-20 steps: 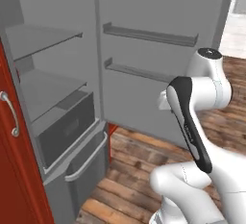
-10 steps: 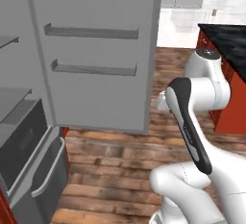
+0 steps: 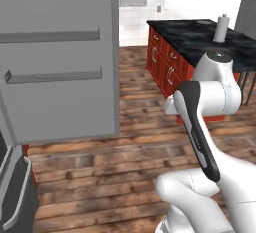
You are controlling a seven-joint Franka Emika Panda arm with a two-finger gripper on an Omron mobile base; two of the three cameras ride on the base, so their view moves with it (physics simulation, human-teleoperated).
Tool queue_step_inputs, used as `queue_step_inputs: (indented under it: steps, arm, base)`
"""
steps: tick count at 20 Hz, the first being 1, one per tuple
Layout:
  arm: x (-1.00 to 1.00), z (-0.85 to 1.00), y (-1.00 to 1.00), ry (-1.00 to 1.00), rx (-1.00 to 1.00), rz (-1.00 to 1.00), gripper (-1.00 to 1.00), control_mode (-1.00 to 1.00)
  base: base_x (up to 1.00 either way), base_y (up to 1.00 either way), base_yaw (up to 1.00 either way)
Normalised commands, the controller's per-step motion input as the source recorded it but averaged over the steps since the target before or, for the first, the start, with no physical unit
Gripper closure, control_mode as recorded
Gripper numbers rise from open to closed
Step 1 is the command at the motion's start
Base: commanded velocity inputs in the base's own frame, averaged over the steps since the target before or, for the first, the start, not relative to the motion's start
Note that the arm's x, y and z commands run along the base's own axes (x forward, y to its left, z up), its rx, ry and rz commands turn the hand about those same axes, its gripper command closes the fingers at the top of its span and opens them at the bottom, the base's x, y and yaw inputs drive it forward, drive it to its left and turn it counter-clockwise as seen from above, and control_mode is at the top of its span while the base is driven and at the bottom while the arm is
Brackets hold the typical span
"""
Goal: Retrieve the butter from the fridge and place it on a plate on the dining table. Then retrieve the butter knife by the fridge and place it near the plate.
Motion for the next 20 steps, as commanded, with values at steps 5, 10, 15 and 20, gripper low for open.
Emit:
queue_step_inputs:
  steps: [5,10,15,20]
  arm:
    - [0.00,0.00,0.00,0.00,0.00,0.00,1.00,1.00]
    - [0.00,0.00,0.00,0.00,0.00,0.00,1.00,1.00]
    - [0.00,0.00,0.00,0.00,0.00,0.00,1.00,1.00]
    - [0.00,0.00,0.00,0.00,0.00,0.00,1.00,1.00]
  base:
    - [0.00,-0.64,-0.06]
    - [0.14,-0.99,0.00]
    - [0.15,-0.63,0.00]
    - [0.20,-0.38,-0.01]
